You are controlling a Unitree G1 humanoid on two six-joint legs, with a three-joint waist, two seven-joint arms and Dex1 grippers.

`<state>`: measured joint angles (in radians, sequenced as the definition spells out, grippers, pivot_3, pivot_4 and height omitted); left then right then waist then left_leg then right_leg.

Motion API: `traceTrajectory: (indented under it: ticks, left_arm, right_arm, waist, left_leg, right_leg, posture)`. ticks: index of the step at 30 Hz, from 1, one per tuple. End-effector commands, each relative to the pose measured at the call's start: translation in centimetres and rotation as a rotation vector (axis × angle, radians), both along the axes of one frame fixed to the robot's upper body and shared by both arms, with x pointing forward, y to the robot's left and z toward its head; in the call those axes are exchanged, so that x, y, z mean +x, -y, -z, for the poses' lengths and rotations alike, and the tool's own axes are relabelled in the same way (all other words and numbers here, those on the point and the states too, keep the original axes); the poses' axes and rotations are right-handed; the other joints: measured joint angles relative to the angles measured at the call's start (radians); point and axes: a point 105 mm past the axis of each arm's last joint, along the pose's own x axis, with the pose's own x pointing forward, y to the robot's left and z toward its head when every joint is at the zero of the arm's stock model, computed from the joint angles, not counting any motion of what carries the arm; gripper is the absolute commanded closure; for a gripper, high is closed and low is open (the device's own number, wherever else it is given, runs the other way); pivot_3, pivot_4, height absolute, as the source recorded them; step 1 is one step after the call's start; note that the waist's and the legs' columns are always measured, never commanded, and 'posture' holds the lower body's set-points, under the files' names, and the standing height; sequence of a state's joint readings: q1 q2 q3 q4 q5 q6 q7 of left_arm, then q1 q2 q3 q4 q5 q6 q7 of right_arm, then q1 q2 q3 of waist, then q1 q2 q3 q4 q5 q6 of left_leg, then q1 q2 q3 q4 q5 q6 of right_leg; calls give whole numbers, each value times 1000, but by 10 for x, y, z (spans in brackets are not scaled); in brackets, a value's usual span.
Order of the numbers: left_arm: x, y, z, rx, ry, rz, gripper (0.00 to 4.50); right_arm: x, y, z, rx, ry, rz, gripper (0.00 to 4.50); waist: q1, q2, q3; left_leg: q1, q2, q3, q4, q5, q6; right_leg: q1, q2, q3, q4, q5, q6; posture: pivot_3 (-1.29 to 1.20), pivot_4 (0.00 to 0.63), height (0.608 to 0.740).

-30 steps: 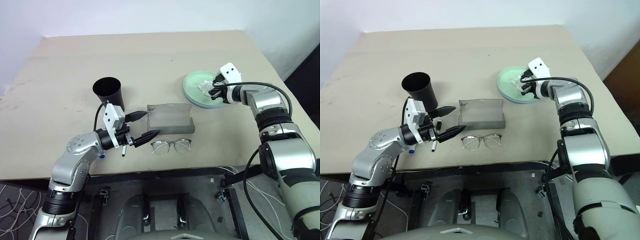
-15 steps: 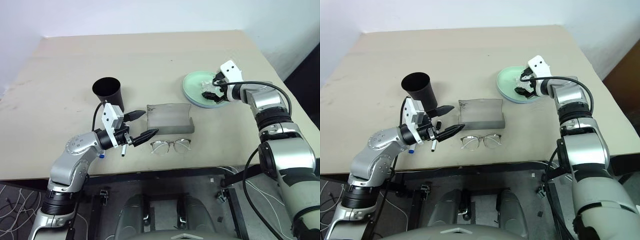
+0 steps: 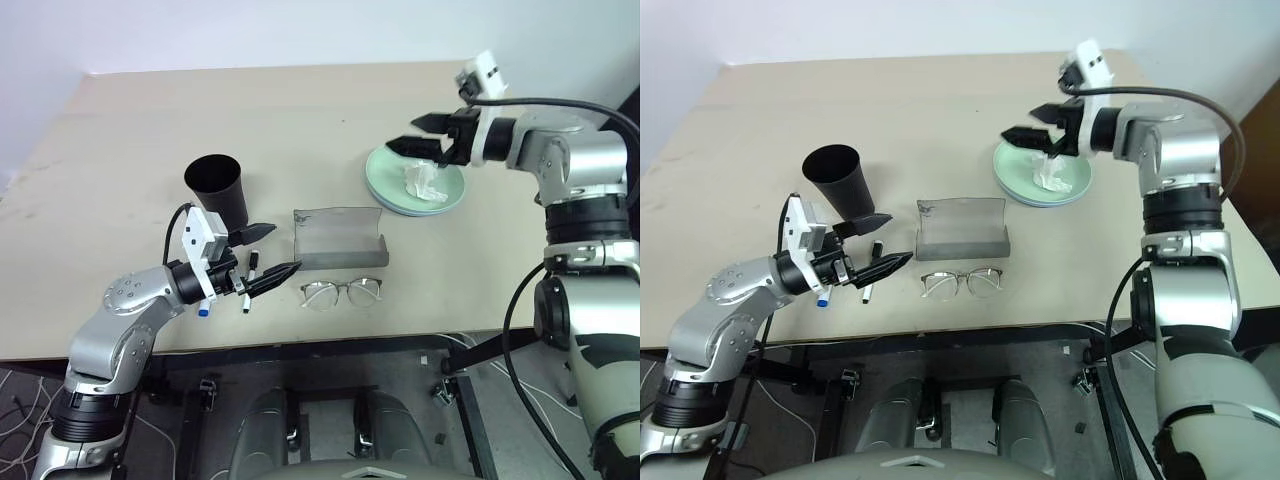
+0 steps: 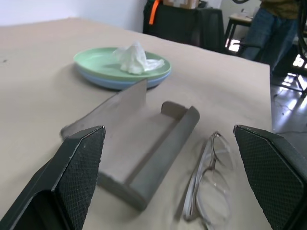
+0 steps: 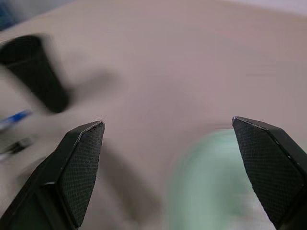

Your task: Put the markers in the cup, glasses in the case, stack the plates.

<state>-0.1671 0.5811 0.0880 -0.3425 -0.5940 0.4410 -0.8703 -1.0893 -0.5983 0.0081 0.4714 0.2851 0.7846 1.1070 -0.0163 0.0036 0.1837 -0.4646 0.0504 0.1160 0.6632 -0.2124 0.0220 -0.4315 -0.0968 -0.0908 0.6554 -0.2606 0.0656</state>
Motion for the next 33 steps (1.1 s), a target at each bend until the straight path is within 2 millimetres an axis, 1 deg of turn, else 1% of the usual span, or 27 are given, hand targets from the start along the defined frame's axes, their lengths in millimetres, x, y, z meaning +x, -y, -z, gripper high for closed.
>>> traceTrajectory:
  ticks: [1, 2, 3, 5, 7, 11, 13, 15, 17, 20, 23, 28, 33]
  left_arm:
    - [-7, -5, -11, 34, 85, 6, 0]
    - [-8, -6, -11, 40, 85, 3, 0]
    - [-10, -8, -10, 56, 90, -1, 0]
    - [-12, -11, -10, 69, 93, -9, 0]
    - [-13, -17, -11, 75, 92, -30, 0]
    - [-15, -25, -10, 100, 87, -54, 0]
    - [-14, -28, -7, 95, 65, -66, 0]
    - [-13, -27, -5, 99, 53, -54, 0]
    - [-13, -26, -1, 122, 50, -35, 0]
    - [-12, -25, 0, 111, 41, -33, 0]
    - [-11, -24, 0, 112, 47, -29, 0]
    - [-10, -21, 0, 104, 60, -29, 0]
    - [-10, -18, 1, 101, 63, -23, 0]
  right_arm:
    - [-32, -25, 1, 20, -43, -218, 24]
    - [-42, -31, 7, 3, -68, -272, 24]
    - [-52, -38, 17, -31, -100, -327, 24]
    - [-67, -45, 32, -76, -152, -397, 24]
    - [-78, -48, 40, -98, -194, -443, 24]
    - [-93, -52, 50, -128, -252, -512, 24]
    - [-98, -61, 53, -133, -306, -535, 24]
    - [-104, -67, 61, -186, -355, -572, 24]
    - [-106, -69, 74, -269, -392, -590, 24]
    - [-105, -70, 84, -336, -403, -612, 24]
    - [-97, -71, 93, -400, -408, -605, 24]
    - [-85, -75, 96, -444, -391, -606, 24]
    - [-83, -73, 97, -483, -391, -629, 24]
  waist:
    - [2, 0, 0]
    - [2, 0, 0]
    - [3, 0, 0]
    - [1, 0, 0]
    - [1, 0, 0]
    - [1, 0, 0]
    - [0, 0, 0]
    - [-1, 0, 0]
    - [-1, 0, 0]
    - [-1, 0, 0]
    - [-1, 0, 0]
    - [0, 0, 0]
    - [0, 0, 0]
  left_leg:
    - [0, 0, 0, 0, 0, 0]
    - [0, 0, 0, 0, 0, 0]
    - [0, 0, 0, 0, 0, -1]
    - [-1, 0, 0, 0, -1, -1]
    - [-1, 0, 0, 0, -1, -1]
    - [-2, 0, -1, 0, -1, -2]
    - [-2, 0, -1, 0, -1, -2]
    - [-3, 0, -1, -1, -1, -2]
    - [-3, 0, -1, -2, -1, -2]
    - [-5, 0, -1, -2, -1, -2]
    - [-9, 0, -1, -2, -1, -2]
    - [-11, 0, -1, -2, -1, -1]
    - [-11, 0, -1, -1, -1, -1]
  right_leg:
    - [0, 0, 0, 0, 0, 0]
    - [-1, 0, 0, 0, 0, 0]
    - [-1, 0, 0, 0, 0, -1]
    - [-1, -1, 0, 0, 0, -1]
    - [-3, -1, 0, 0, 0, -1]
    - [-7, -1, 1, 0, 0, -2]
    - [-8, -2, 1, -1, 0, -2]
    - [-8, -2, 2, -2, 0, -3]
    - [-8, -2, 2, -3, 0, -3]
    - [-10, -2, 2, -4, 0, -3]
    - [-13, -2, 2, -5, 1, -4]
    - [-12, -2, 1, -5, 2, -5]
    - [-12, -2, 0, -5, 2, -5]
  posture:
    - [0, 150, 701]
    - [0, 150, 701]
    - [0, 150, 701]
    - [0, 150, 701]
    - [0, 150, 701]
    - [0, 150, 701]
    - [0, 150, 701]
    - [0, 150, 701]
    - [0, 150, 701]
    - [0, 150, 701]
    - [0, 150, 701]
    - [0, 150, 701]
    - [0, 150, 701]
